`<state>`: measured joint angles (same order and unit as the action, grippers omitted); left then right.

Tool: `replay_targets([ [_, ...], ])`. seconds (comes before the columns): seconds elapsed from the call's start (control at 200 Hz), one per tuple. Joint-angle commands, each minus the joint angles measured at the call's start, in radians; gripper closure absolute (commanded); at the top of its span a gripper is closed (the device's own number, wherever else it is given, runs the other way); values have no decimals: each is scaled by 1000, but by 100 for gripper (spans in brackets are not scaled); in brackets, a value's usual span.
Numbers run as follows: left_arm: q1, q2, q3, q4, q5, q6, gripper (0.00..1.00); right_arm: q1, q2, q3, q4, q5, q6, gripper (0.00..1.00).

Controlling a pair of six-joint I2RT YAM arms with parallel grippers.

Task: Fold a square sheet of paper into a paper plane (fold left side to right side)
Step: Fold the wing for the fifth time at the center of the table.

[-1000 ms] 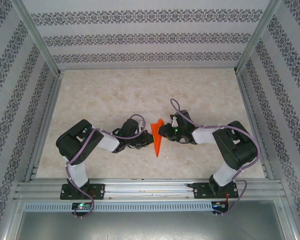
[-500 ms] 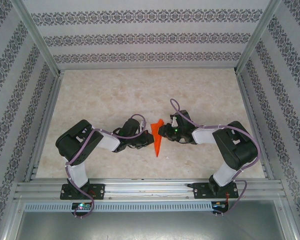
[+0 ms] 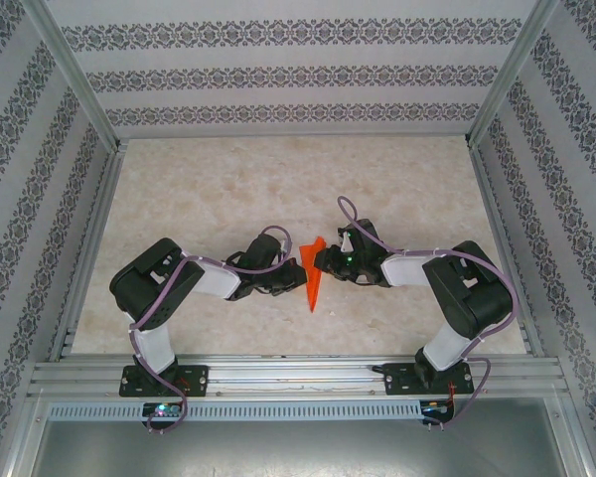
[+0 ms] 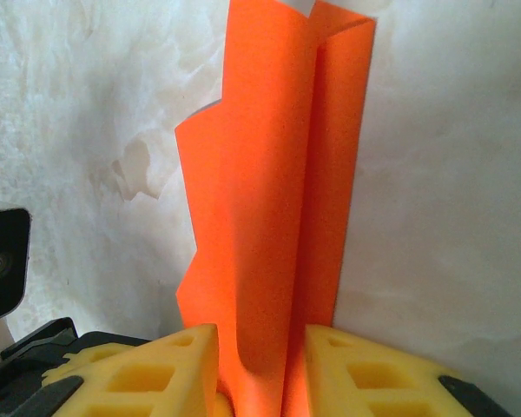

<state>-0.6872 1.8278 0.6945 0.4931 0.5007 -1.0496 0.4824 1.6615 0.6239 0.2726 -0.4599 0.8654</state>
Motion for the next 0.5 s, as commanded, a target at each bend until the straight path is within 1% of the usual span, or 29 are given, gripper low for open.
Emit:
replay_targets([
  [0.0, -31, 68, 3, -137, -90, 44, 94, 7, 0, -10, -1, 34, -11, 67],
  [0.495, -32, 91, 21, -184, -104, 38, 94, -20, -24, -12, 5, 10, -20, 65],
])
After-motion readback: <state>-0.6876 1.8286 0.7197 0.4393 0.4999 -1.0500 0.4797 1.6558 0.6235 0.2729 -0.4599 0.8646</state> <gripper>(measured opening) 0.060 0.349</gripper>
